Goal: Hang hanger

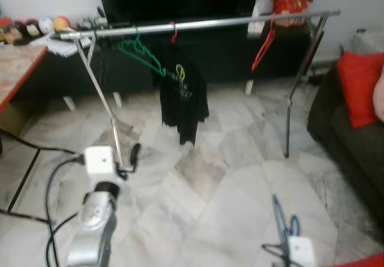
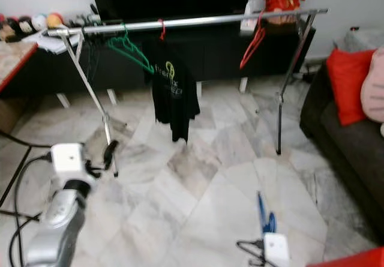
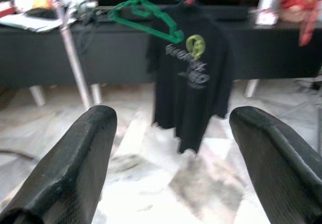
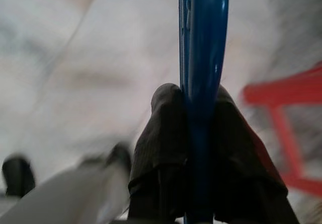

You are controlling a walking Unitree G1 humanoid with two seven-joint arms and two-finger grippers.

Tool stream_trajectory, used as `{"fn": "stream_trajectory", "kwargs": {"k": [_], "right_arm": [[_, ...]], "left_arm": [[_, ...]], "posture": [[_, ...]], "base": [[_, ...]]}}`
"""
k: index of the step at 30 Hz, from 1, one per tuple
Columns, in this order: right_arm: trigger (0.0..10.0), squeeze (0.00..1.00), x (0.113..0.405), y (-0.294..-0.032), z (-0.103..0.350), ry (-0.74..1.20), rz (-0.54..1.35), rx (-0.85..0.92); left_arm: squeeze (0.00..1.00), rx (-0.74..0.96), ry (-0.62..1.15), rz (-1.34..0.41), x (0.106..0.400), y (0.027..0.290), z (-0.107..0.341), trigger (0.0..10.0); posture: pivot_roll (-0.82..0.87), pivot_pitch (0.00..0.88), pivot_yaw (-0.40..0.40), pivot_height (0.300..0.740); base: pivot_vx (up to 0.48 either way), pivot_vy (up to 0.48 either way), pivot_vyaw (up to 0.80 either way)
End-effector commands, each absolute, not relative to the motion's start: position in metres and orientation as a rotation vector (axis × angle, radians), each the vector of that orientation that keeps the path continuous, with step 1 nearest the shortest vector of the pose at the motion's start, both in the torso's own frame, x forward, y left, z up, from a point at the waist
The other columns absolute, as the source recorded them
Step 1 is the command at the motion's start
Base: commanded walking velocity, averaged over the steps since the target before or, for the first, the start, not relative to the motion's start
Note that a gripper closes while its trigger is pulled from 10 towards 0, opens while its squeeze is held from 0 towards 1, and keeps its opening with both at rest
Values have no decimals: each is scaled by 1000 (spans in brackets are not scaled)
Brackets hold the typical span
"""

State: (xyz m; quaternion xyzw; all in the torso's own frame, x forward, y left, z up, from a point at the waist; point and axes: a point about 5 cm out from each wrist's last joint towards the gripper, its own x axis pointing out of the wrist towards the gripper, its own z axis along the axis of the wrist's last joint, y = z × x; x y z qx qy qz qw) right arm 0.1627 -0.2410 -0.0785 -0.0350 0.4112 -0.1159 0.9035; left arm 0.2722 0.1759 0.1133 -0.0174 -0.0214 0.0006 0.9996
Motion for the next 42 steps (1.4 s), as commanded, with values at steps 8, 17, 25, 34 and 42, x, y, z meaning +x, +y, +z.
{"fn": "stream_trajectory", "kwargs": {"k": [8, 17, 25, 34, 42], "right_arm": [[10000, 0, 198, -246, -56, 686, -207, -92], [10000, 0, 228, -238, -34, 627, 230, -252], [10000, 0, 233, -257, -12, 638, 526, -450], [10000, 0, 247, -241, 26, 506, 811, -566], [10000, 0, 246, -217, 61, 409, 1005, -637]], "left_arm": [[0, 14, 6, -55, 275, 180, 108, 10000], [0, 253, 143, -538, 274, 162, 95, 10000], [0, 369, 203, -817, 282, 160, 101, 10000], [0, 391, 270, -1222, 273, 141, 122, 10000], [0, 428, 293, -1439, 264, 130, 135, 10000]], "posture": [[-135, 0, 38, 740], [-136, 0, 47, 740], [-152, 0, 63, 740], [-158, 0, 77, 740], [-162, 0, 95, 740]], "base": [[0, 0, 0], [0, 0, 0], [0, 0, 0], [0, 0, 0], [0, 0, 0]]}}
